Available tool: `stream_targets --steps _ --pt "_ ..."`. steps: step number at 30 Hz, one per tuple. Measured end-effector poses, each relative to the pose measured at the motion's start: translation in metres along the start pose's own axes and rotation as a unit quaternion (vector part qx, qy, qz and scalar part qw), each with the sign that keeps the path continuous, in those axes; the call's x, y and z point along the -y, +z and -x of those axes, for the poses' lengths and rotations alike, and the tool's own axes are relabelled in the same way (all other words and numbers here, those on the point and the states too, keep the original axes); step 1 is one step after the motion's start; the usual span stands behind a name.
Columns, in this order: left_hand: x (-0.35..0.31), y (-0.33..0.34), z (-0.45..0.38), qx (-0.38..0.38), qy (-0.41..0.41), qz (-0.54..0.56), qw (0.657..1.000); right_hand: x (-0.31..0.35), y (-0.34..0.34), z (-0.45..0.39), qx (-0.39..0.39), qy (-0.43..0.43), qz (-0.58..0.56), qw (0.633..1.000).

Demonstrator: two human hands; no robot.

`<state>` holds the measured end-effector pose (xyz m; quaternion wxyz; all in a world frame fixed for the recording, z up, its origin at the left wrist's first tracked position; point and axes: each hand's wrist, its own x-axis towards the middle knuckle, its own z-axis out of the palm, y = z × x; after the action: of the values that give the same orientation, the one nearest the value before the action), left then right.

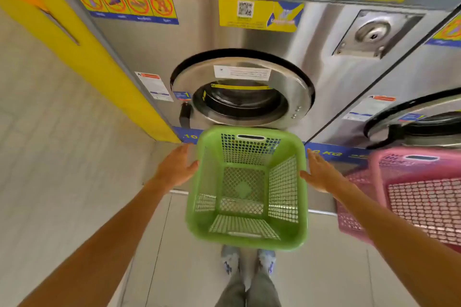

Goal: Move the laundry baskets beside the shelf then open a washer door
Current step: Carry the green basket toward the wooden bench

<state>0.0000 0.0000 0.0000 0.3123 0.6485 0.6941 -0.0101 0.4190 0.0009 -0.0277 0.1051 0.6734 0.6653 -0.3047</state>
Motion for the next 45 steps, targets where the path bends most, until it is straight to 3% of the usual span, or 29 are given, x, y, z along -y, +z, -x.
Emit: stream_targets --steps 5,10,14,20,25,37,45 --pt "0.039 0.071 -0.025 0.018 -0.037 0.029 0.999 -0.018 0.055 -0.033 -0.056 0.031 -0.084 0.994" --pt "0.064 0.129 -0.045 0.004 -0.071 0.092 0.993 -0.042 0.108 -0.047 -0.016 0.055 -0.108 0.993" --pt "0.061 0.162 -0.049 -0.044 -0.056 0.144 0.987 -0.034 0.137 -0.044 -0.126 0.056 -0.169 0.976" --pt "0.056 0.162 -0.036 -0.092 -0.084 0.117 0.985 -0.019 0.137 -0.036 -0.137 0.097 -0.143 0.975" --pt "0.032 0.141 0.023 -0.120 -0.123 0.125 0.977 -0.008 0.108 0.006 -0.131 0.113 -0.113 0.978" --pt "-0.012 0.114 0.221 -0.199 -0.219 0.224 0.929 0.011 0.037 0.104 -0.105 -0.008 -0.036 0.994" --pt "-0.012 0.087 0.371 -0.342 -0.295 0.289 0.844 0.101 0.007 0.158 -0.099 -0.185 -0.017 0.978"
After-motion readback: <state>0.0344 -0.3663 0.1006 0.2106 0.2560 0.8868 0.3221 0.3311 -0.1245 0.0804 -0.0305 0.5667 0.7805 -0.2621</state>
